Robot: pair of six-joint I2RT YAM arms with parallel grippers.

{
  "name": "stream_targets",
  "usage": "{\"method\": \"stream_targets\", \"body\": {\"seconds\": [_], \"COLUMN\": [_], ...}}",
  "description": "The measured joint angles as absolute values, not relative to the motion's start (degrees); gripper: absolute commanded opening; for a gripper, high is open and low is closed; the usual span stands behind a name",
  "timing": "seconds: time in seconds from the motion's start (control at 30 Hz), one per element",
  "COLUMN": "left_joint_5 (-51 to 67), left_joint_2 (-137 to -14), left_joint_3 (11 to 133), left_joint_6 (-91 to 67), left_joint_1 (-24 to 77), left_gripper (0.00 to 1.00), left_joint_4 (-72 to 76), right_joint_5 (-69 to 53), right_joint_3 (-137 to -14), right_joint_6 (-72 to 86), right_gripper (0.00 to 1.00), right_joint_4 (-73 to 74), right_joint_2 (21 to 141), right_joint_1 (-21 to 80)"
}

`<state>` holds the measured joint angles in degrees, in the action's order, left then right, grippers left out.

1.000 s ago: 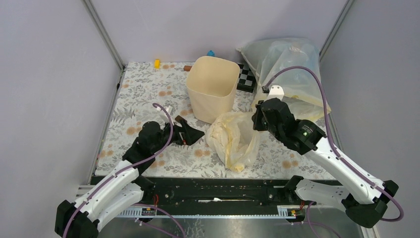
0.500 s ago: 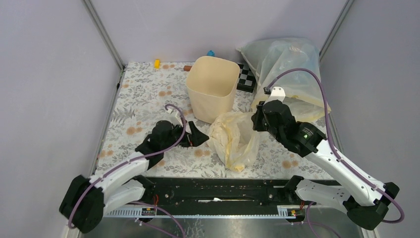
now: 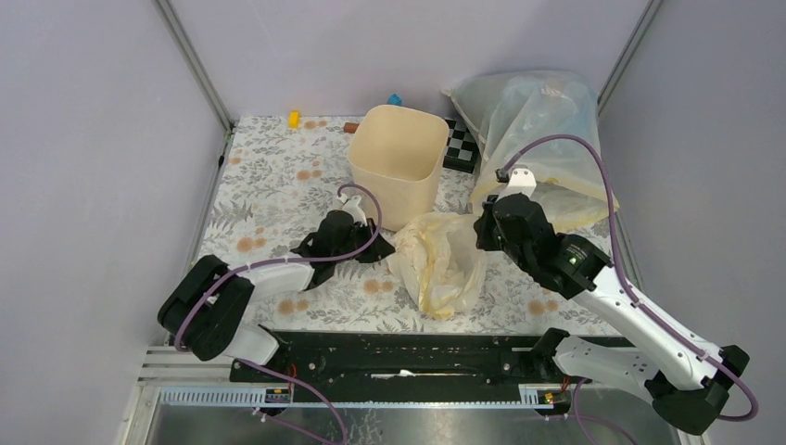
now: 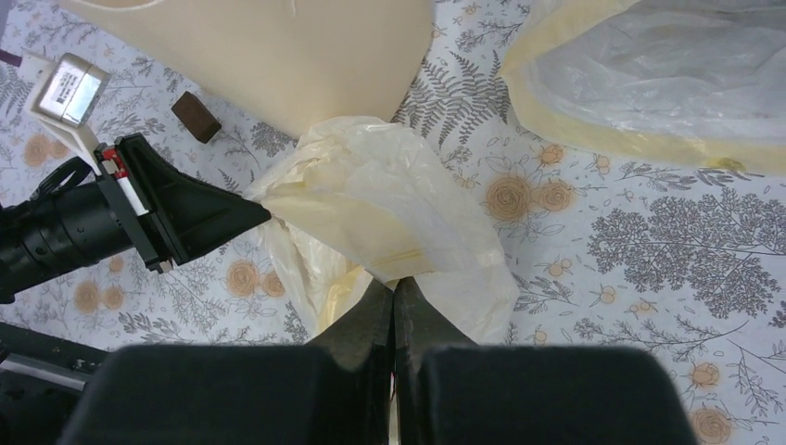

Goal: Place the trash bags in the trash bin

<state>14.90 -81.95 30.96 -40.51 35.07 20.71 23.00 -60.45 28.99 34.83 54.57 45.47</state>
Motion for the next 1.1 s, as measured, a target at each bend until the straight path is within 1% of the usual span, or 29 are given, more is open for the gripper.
{"method": "stream_targets", "body": {"seconds": [0.1,0.2,0.3,0.4,0.43,0.47,0.5,0.53,0.57,0.6,0.7,0.87,1.07,1.1], "left_joint_5": [12.45,10.61,10.74,11.18,11.14,11.14,11.14,11.09,11.07,11.03,10.68,11.77,13.98,14.22], "left_joint_2": [-81.45,-78.50,-73.52,-69.41,-68.31,-67.35,-66.11,-65.36,-64.25,-63.07,-59.07,-52.69,-50.61,-50.30], "left_joint_3": [30.96,30.26,28.27,25.96,25.36,24.95,24.60,24.49,24.47,24.38,23.97,22.79,22.79,22.79], "left_joint_6": [-39.99,-39.90,-40.03,-39.97,-39.88,-39.70,-39.46,-39.40,-39.24,-39.18,-39.13,-39.75,-40.69,-40.82], "left_joint_1": [34.96,33.41,28.14,22.85,22.17,21.96,21.93,21.91,21.93,21.93,21.82,21.78,21.78,21.78], "left_gripper": [0.00,0.00,0.00,0.00,0.00,0.00,0.00,0.00,0.00,0.00,0.00,0.00,0.00,0.00], "left_joint_4": [20.73,18.31,15.84,13.28,11.90,10.76,9.04,8.14,6.92,6.11,5.15,5.23,5.21,5.19], "right_joint_5": [25.23,32.10,41.32,49.15,50.63,51.81,52.69,53.10,53.04,52.77,49.82,39.92,28.91,27.90], "right_joint_3": [-60.45,-60.99,-62.48,-63.18,-63.16,-63.11,-63.05,-62.89,-62.35,-61.91,-60.16,-58.70,-63.48,-64.16], "right_joint_6": [28.99,29.32,31.29,34.72,35.48,35.99,36.21,36.16,35.31,35.05,31.11,25.67,25.26,25.28], "right_gripper": [0.00,0.00,0.00,0.04,0.08,0.19,0.34,0.54,0.69,0.77,0.87,0.92,0.91,0.90], "right_joint_4": [35.40,38.70,43.66,46.81,47.40,47.59,47.33,46.83,45.65,44.91,42.24,39.92,41.69,41.67], "right_joint_2": [54.08,54.08,54.26,52.80,51.72,50.35,48.56,46.85,44.84,43.62,39.83,40.91,49.43,50.52], "right_joint_1": [45.47,45.47,45.43,45.41,45.41,45.39,45.36,45.36,45.36,45.36,45.32,45.32,45.32,45.32]}}
